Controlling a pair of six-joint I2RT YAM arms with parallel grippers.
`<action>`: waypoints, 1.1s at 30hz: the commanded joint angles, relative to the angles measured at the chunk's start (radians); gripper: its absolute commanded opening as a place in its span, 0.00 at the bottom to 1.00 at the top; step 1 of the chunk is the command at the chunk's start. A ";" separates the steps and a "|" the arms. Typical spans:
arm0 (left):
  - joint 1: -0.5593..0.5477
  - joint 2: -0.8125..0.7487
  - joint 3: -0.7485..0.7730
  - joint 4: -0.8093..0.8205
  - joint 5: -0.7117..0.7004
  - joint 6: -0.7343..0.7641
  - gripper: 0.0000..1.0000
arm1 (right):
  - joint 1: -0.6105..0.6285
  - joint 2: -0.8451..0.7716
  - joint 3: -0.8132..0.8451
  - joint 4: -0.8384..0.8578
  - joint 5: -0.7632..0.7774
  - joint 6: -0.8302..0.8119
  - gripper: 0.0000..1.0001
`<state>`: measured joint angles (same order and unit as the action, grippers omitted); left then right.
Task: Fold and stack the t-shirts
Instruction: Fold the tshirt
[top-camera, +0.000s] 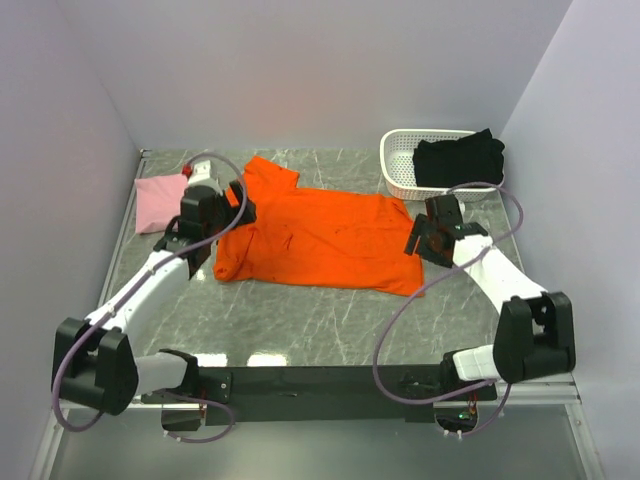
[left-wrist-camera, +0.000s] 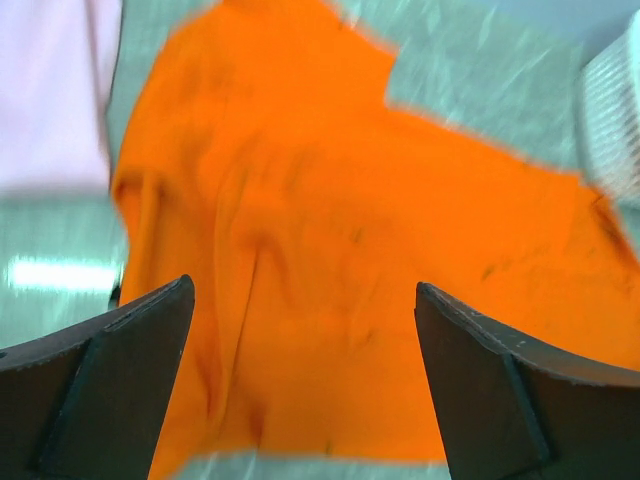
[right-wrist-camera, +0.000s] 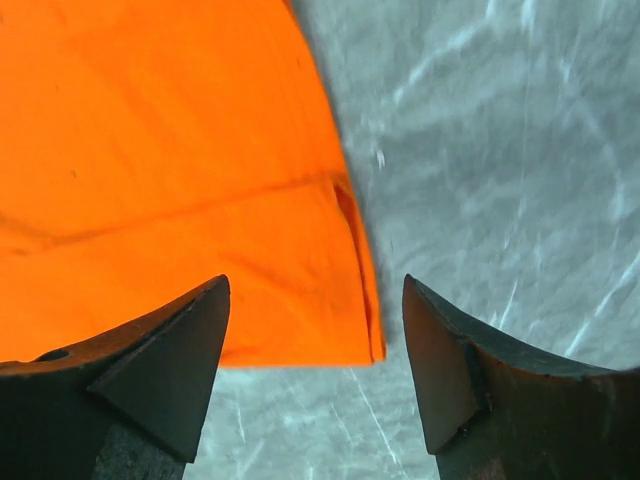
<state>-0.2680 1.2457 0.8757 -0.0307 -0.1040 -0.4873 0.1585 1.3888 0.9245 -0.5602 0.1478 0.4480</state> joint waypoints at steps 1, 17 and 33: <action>-0.034 -0.077 -0.105 -0.073 -0.089 -0.083 0.97 | -0.010 -0.079 -0.084 0.046 -0.036 0.004 0.76; -0.085 -0.204 -0.316 -0.186 -0.209 -0.192 0.68 | -0.008 -0.113 -0.254 0.118 -0.145 0.040 0.76; -0.088 -0.169 -0.333 -0.193 -0.171 -0.201 0.63 | -0.007 -0.091 -0.280 0.134 -0.145 0.066 0.73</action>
<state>-0.3489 1.1030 0.5537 -0.2375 -0.2859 -0.6746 0.1562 1.2995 0.6456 -0.4492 0.0055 0.5041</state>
